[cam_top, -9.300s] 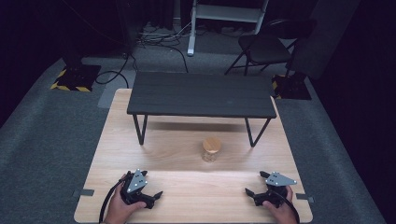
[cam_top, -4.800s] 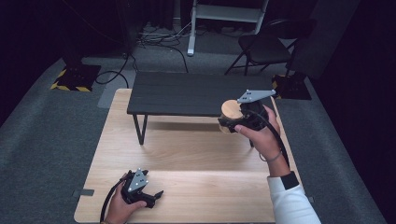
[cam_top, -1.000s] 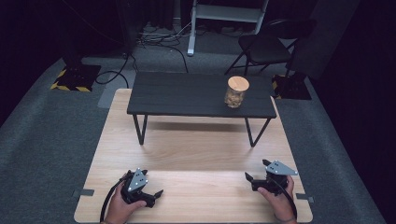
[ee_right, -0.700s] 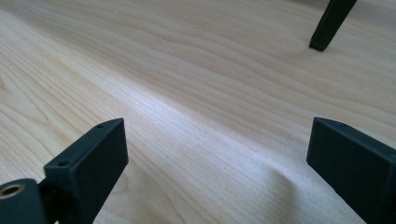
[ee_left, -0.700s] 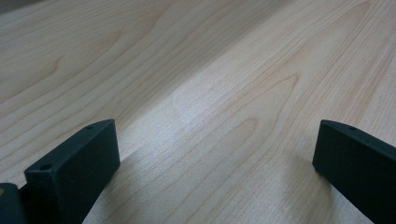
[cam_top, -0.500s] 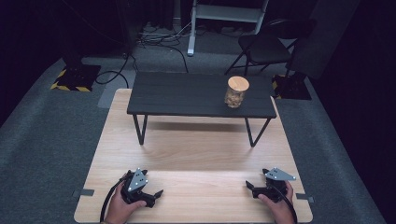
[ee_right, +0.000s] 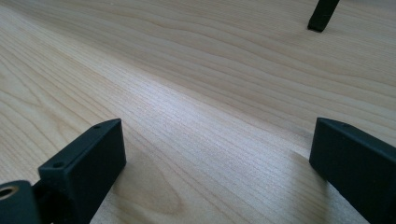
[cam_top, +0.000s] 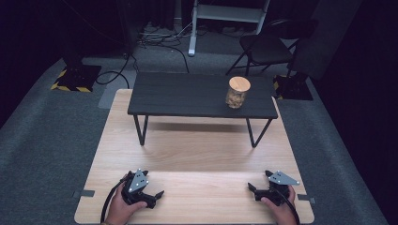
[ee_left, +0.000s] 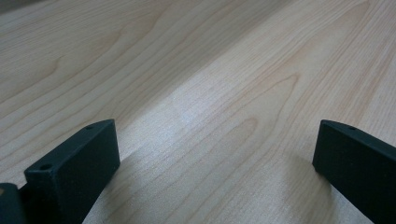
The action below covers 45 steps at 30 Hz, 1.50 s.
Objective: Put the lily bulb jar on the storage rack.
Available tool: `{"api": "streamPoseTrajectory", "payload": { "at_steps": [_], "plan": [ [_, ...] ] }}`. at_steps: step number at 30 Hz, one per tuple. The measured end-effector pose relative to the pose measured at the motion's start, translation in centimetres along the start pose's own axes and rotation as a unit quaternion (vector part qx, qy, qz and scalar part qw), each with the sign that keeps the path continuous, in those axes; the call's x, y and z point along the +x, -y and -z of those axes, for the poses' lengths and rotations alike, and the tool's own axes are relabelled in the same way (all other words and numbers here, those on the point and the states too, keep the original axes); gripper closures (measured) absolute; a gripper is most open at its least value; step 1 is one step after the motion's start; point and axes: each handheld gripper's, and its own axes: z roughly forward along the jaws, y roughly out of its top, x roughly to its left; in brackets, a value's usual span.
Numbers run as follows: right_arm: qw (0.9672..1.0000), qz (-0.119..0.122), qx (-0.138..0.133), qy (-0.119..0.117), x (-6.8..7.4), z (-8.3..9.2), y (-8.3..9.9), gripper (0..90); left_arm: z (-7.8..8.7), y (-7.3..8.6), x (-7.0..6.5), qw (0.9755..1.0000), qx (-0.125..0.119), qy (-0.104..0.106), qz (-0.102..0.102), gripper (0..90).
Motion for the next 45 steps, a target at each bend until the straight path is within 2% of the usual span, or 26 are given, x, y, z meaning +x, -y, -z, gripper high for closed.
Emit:
{"api": "streamPoseTrajectory", "payload": {
  "at_steps": [14, 45],
  "plan": [
    [0.9999, -0.006, 0.002, 0.012, 0.49, 0.00, -0.05, 1.6, 0.00, 0.01, -0.02, 1.0000, 0.000, 0.000, 0.000, 0.5],
    [0.9999, -0.007, 0.003, 0.013, 0.49, 0.00, -0.07, 1.3, -0.05, -0.02, -0.12, 1.0000, 0.000, -0.002, 0.002, 0.5]
  ]
}}
